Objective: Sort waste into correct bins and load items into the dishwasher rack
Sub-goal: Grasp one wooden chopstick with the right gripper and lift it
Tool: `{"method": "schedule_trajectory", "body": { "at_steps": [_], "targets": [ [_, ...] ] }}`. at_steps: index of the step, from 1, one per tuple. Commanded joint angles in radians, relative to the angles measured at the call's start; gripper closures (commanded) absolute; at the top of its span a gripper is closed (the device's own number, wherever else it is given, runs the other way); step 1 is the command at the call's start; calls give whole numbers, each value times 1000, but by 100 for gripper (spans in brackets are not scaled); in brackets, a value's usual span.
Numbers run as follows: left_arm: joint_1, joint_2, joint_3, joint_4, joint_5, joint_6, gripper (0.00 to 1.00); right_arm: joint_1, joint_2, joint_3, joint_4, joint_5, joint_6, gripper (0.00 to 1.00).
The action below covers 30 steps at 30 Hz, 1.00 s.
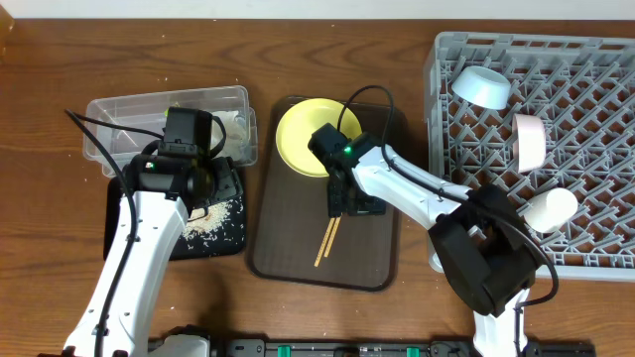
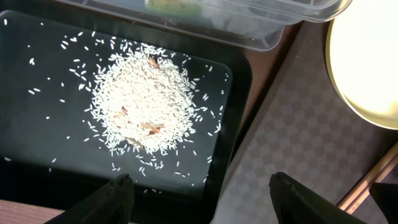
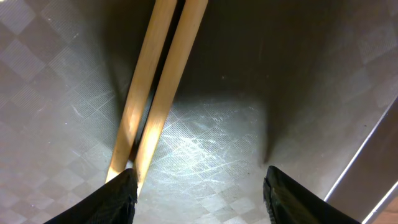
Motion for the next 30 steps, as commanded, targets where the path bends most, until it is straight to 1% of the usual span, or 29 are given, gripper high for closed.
{"method": "schedule_trajectory", "body": {
  "at_steps": [1, 7, 11, 12, 16, 17, 18, 21, 22, 26, 30],
  "targets": [
    [1, -5, 10, -3, -20, -9, 27, -27, 18, -30, 13, 33, 15, 36],
    [1, -5, 10, -3, -20, -9, 27, -36, 18, -30, 66, 25, 30, 36],
    [1, -5, 10, -3, -20, -9, 27, -35, 18, -30, 47, 26, 30, 38],
    [1, -5, 10, -3, -20, -9, 27, -35, 18, -31, 37, 26, 30, 40],
    [1, -5, 10, -3, -20, -9, 27, -34, 18, -31, 0, 21, 30, 76],
    [0, -5, 10, -3, -20, -9, 27, -34, 18, -31, -5, 18, 30, 82],
    [0, -5, 10, -3, -20, -9, 27, -34, 18, -31, -10, 14, 30, 87],
    [0, -5, 10, -3, -20, -9, 27, -35, 18, -31, -21, -7, 30, 98],
    [1, -5, 10, -3, -20, -9, 27, -35, 18, -31, -23, -9, 30, 99],
    [0, -5, 10, -3, -20, -9, 27, -37, 16, -29, -24, -9, 30, 99],
    [0, -5, 10, -3, -20, -9, 27, -63, -28, -28, -38, -8, 23, 99]
  ]
}}
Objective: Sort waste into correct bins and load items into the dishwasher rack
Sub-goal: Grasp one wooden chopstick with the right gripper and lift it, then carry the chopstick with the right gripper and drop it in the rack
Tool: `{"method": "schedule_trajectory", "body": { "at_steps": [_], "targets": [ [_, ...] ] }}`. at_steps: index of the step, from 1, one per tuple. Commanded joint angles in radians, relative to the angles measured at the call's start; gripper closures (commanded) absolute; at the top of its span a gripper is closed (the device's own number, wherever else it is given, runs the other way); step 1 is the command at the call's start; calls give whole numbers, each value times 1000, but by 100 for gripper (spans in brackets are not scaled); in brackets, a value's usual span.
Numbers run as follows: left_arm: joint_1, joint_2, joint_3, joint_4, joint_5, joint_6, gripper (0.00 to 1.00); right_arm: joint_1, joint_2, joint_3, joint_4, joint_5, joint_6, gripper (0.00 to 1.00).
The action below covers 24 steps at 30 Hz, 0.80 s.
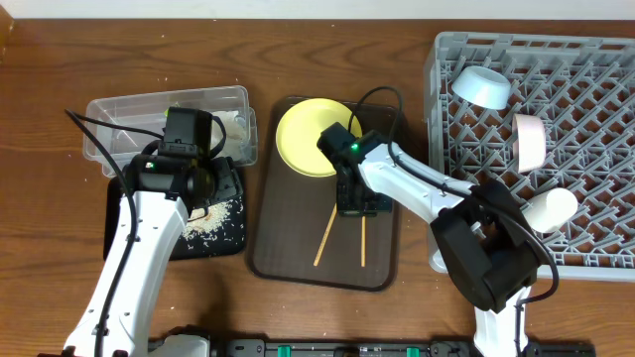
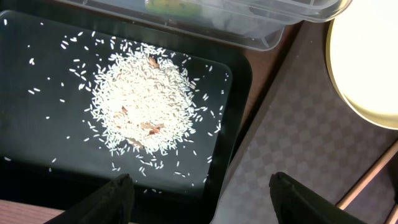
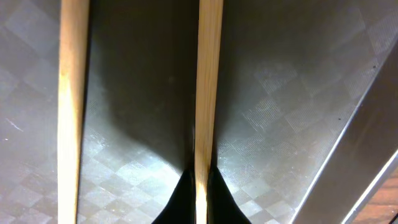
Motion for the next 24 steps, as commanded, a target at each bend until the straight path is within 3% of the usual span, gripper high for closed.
{"method": "schedule_trajectory", "body": {
  "at_steps": [1, 13, 19, 24],
  "targets": [
    [1, -5, 10, -3, -20, -9, 27, -38, -55, -9, -10, -3, -13, 99],
    [0, -5, 10, -3, -20, -9, 27, -251, -418, -9, -23, 16, -316, 99],
    [0, -5, 10, -2, -20, -9, 27, -370, -440, -13, -111, 17, -468, 99],
    [1, -5, 10, -2, -20, -9, 27, -434, -438, -56, -118, 33, -480, 99]
  ]
}}
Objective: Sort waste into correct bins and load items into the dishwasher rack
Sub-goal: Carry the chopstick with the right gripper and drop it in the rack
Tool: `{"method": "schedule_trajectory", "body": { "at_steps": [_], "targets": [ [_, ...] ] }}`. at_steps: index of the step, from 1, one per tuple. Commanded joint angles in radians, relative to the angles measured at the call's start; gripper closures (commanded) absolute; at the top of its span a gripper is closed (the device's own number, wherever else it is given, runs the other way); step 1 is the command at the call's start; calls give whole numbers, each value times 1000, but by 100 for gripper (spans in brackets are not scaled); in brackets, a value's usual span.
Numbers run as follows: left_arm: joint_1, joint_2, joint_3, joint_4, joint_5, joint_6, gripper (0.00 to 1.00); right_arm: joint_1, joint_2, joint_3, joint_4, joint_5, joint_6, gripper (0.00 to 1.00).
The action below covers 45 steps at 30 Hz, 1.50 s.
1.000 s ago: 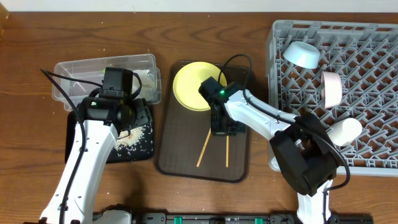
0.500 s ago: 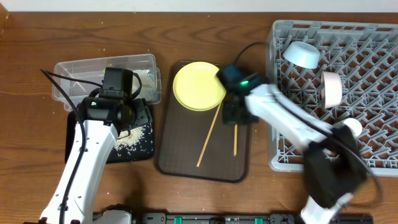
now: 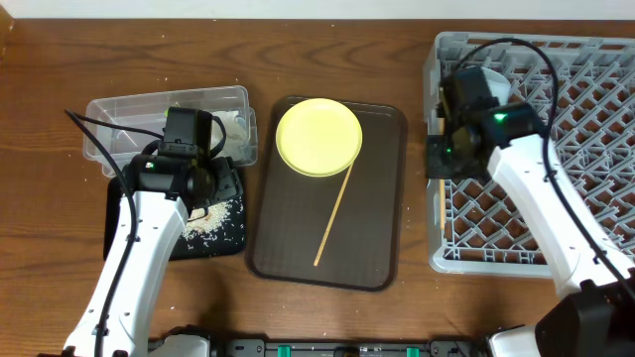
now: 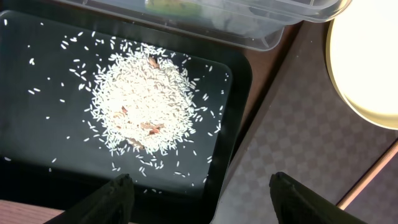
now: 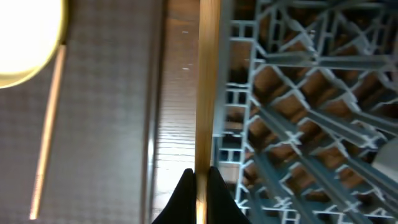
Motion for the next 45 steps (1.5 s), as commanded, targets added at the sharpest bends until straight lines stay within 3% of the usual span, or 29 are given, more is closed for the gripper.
{"method": "schedule_trajectory", "body": {
  "at_steps": [1, 6, 13, 20, 26, 30, 38, 45],
  "targets": [
    [0, -5, 10, -3, -20, -9, 27, -35, 3, -42, 10, 22, -53, 99],
    [1, -5, 10, -3, -20, -9, 27, -47, 3, -116, 63, 22, -60, 98],
    [1, -5, 10, -3, -20, -9, 27, -48, 3, -151, 113, 65, -63, 79],
    [0, -5, 10, -3, -19, -9, 27, -47, 2, -71, 113, 72, -64, 66],
    [0, -5, 10, -3, -20, -9, 27, -16, 2, 23, 163, -121, -64, 62],
    [0, -5, 10, -3, -20, -9, 27, 51, 10, 22, 243, -241, -59, 57],
    [0, -5, 10, -3, -19, -9, 27, 248, 93, 21, 244, -169, 71, 50],
    [0, -5, 10, -3, -19, -9, 27, 385, 249, 21, 243, -158, 197, 51]
  ]
}}
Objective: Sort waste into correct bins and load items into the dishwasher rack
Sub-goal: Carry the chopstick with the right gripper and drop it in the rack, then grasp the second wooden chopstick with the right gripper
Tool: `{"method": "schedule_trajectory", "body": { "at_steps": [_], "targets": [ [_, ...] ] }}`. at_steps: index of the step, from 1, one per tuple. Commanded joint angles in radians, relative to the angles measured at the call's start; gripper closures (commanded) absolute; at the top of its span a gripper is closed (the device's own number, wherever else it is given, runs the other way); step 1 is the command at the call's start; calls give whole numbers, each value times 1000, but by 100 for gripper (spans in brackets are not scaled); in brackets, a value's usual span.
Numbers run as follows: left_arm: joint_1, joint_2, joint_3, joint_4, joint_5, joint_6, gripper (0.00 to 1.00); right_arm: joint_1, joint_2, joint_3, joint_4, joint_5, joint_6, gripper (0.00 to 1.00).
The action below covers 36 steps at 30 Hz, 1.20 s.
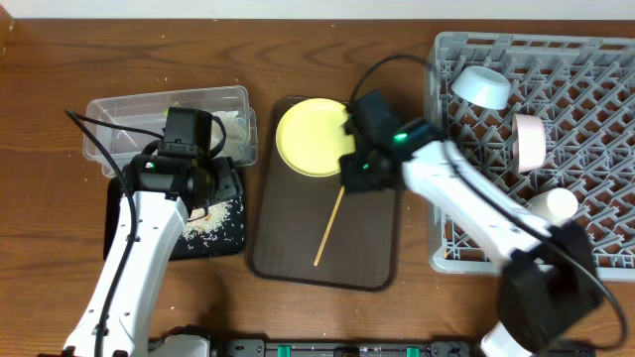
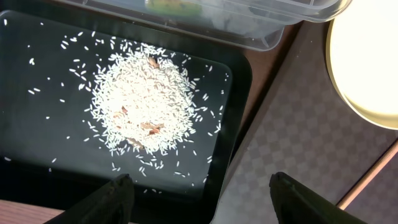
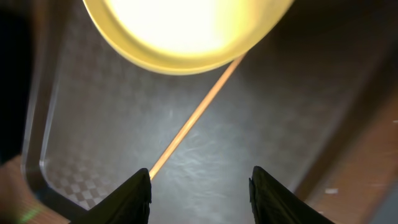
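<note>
One wooden chopstick (image 1: 329, 228) lies on the brown tray (image 1: 288, 258), its top end below the yellow plate (image 1: 316, 137). My right gripper (image 3: 202, 193) hangs open just above the tray, the chopstick (image 3: 193, 121) running past its left finger and the plate (image 3: 186, 31) ahead of it. The grey dishwasher rack (image 1: 595, 228) at the right holds a white bowl (image 1: 481, 85), a pink cup (image 1: 531, 140) and a white cup (image 1: 552, 206). My left gripper (image 2: 208, 199) is open and empty over the black tray (image 2: 37, 155) of spilled rice (image 2: 146, 102).
A clear plastic container (image 1: 164, 117) stands behind the black tray, against the brown tray's left side. The right arm reaches from the rack side across the brown tray's upper right.
My right gripper was shut on a chopstick at the rack's left edge. Now it is open and empty over the brown tray, above the other chopstick. The left arm is unchanged.
First my right gripper stood open around two chopsticks on the brown tray. It was then shut on one, the other lying apart. Later it held that one at the rack's left edge. Now it is back over the tray, open, with one chopstick there.
</note>
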Motion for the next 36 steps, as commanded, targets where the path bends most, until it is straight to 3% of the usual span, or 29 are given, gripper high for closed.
{"method": "schedule_trajectory", "body": {
  "at_steps": [1, 9, 17, 20, 25, 36],
  "targets": [
    [0, -5, 10, -3, -20, -9, 27, 51, 71, 13, 0, 9, 110, 51],
    [0, -5, 10, -3, -20, -9, 27, 113, 203, 13, -3, 73, 176, 54],
    [0, -5, 10, -3, -20, -9, 27, 108, 220, 13, -47, 154, 194, 72],
    [0, -5, 10, -3, -20, -9, 27, 98, 220, 13, -57, 149, 194, 73],
    [0, -5, 10, -3, -20, -9, 27, 98, 214, 13, -9, -33, 175, 70],
    [0, -5, 10, -3, -20, -9, 27, 103, 204, 13, 51, 10, 188, 64]
  ]
}}
